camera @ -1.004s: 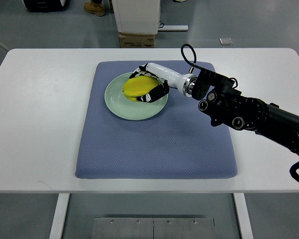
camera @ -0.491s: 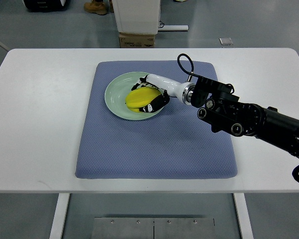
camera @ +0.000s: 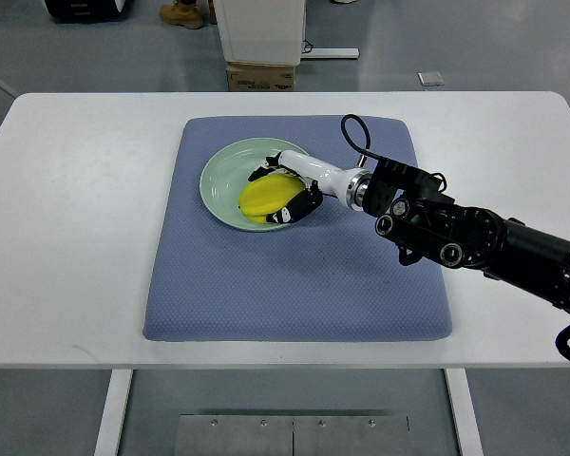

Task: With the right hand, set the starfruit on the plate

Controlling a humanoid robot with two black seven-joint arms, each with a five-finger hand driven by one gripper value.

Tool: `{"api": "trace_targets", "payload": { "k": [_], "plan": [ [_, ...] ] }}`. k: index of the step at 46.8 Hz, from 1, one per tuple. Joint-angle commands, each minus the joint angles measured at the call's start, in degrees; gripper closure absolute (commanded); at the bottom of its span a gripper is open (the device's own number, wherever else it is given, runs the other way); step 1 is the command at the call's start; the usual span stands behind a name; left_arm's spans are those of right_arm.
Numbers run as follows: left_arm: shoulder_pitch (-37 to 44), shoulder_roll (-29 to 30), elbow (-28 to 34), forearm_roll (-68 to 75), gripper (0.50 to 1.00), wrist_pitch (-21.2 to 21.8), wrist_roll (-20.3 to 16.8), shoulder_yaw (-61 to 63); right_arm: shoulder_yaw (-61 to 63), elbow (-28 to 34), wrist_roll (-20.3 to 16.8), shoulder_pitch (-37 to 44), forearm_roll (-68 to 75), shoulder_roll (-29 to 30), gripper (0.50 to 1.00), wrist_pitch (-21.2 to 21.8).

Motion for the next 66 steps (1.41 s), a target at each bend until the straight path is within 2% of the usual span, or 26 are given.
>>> {"api": "trace_targets", "payload": {
  "k": [1,24,35,46,66],
  "plan": [
    [0.06,0.0,0.0,-0.03,0.5,0.0,0.0,0.0,0.8,-0.01,0.0,0.19,0.26,0.0,0.5,0.02],
    [0.06,0.0,-0.09,-0.03,0.5,0.0,0.0,0.0,10.12,-0.27,-1.32,0.72,5.09,0.0,0.5,0.02],
    [-0.03,0.0,0.0,-0.03,0.5,0.0,0.0,0.0,21.88,-2.64,-2.9,-1.74,7.03,0.0,0.5,-0.33],
    [-0.03,0.0,0.0,0.06,0.5,0.0,0.0,0.0,36.3,-6.07,-3.69,-5.96,7.03,0.0,0.5,-3.67],
    [-0.03,0.0,0.0,-0.03,0.5,0.0,0.0,0.0,52.39,-5.89,-2.9,-12.99,7.73,0.0,0.5,-10.0]
  ]
}}
